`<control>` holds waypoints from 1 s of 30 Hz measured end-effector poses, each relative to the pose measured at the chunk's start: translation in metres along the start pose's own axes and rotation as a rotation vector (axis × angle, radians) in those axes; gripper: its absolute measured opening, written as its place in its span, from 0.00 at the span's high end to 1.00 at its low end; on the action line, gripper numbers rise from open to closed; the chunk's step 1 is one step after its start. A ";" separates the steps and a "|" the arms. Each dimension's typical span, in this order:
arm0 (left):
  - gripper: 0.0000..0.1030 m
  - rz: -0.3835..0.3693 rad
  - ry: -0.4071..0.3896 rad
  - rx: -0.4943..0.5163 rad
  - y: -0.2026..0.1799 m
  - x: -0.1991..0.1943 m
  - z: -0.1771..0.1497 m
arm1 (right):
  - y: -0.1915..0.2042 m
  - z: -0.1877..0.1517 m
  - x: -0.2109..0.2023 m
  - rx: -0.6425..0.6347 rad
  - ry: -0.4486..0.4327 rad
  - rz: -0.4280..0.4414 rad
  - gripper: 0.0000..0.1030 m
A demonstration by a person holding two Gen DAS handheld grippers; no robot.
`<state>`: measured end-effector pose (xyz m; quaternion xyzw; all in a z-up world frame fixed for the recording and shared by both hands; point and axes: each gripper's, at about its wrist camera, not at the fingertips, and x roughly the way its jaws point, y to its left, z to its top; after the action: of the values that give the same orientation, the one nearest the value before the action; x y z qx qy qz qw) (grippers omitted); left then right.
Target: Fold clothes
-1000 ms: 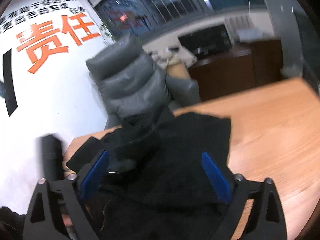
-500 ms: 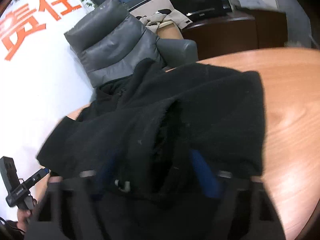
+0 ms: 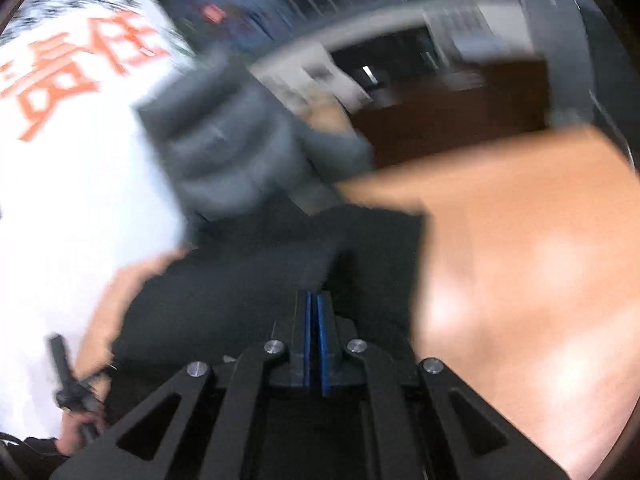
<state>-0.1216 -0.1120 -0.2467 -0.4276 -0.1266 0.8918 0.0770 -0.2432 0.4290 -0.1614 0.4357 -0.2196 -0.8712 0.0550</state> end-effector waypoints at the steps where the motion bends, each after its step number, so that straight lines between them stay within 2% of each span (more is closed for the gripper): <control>1: 0.28 0.002 0.004 0.005 0.001 -0.003 -0.001 | -0.004 -0.003 0.007 -0.003 0.042 -0.026 0.98; 4: 0.29 0.008 0.017 0.022 0.004 -0.012 -0.002 | -0.002 -0.004 0.007 -0.044 0.082 -0.035 1.00; 5: 0.29 0.010 0.021 0.027 0.004 -0.015 -0.003 | 0.002 -0.002 0.003 -0.061 0.079 -0.042 0.97; 7: 0.32 0.013 0.029 0.038 0.006 -0.021 -0.004 | 0.015 0.006 -0.021 -0.123 0.017 -0.075 0.91; 10: 0.31 -0.098 0.001 0.119 -0.011 -0.055 -0.002 | 0.058 0.017 -0.066 -0.305 -0.136 -0.084 0.83; 11: 0.31 -0.145 -0.015 0.162 -0.022 -0.068 0.001 | 0.073 0.019 -0.069 -0.354 -0.163 -0.069 0.72; 12: 0.28 -0.172 -0.043 0.191 -0.030 -0.078 0.007 | 0.090 0.019 -0.066 -0.401 -0.178 -0.037 0.54; 13: 0.22 -0.187 -0.079 0.213 -0.038 -0.085 0.015 | 0.108 0.020 -0.064 -0.447 -0.193 -0.005 0.43; 14: 0.18 -0.203 -0.115 0.235 -0.045 -0.093 0.022 | 0.125 0.021 -0.062 -0.494 -0.208 0.028 0.27; 15: 0.11 -0.218 -0.151 0.257 -0.053 -0.101 0.030 | 0.140 0.021 -0.053 -0.533 -0.208 0.045 0.25; 17: 0.10 -0.213 -0.192 0.271 -0.058 -0.094 0.049 | 0.163 0.021 -0.014 -0.591 -0.152 0.024 0.25; 19: 0.10 -0.196 -0.193 0.262 -0.056 -0.068 0.073 | 0.165 0.022 0.032 -0.569 -0.066 0.015 0.26; 20: 0.10 -0.190 -0.165 0.250 -0.052 -0.049 0.082 | 0.163 0.020 0.052 -0.552 -0.022 0.003 0.28; 22: 0.11 -0.184 -0.071 0.216 -0.045 -0.002 0.097 | 0.143 0.013 0.077 -0.520 0.055 -0.080 0.36; 23: 0.12 -0.175 -0.001 0.205 -0.042 0.025 0.098 | 0.127 0.008 0.081 -0.487 0.073 -0.105 0.44; 25: 0.20 -0.146 0.099 0.220 -0.038 0.059 0.083 | 0.109 0.003 0.073 -0.433 0.033 -0.092 0.48; 27: 0.20 -0.123 0.048 0.284 -0.042 0.060 0.067 | 0.100 0.003 0.068 -0.392 0.024 -0.075 0.50; 28: 0.19 -0.112 0.048 0.294 -0.045 0.058 0.065 | 0.101 0.005 0.065 -0.397 0.023 -0.080 0.50; 30: 0.18 -0.123 0.059 0.266 -0.046 0.053 0.067 | 0.112 0.010 0.057 -0.446 -0.007 -0.127 0.49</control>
<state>-0.2054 -0.0656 -0.2325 -0.4309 -0.0310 0.8814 0.1912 -0.2963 0.3152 -0.1496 0.4225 0.0060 -0.9015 0.0942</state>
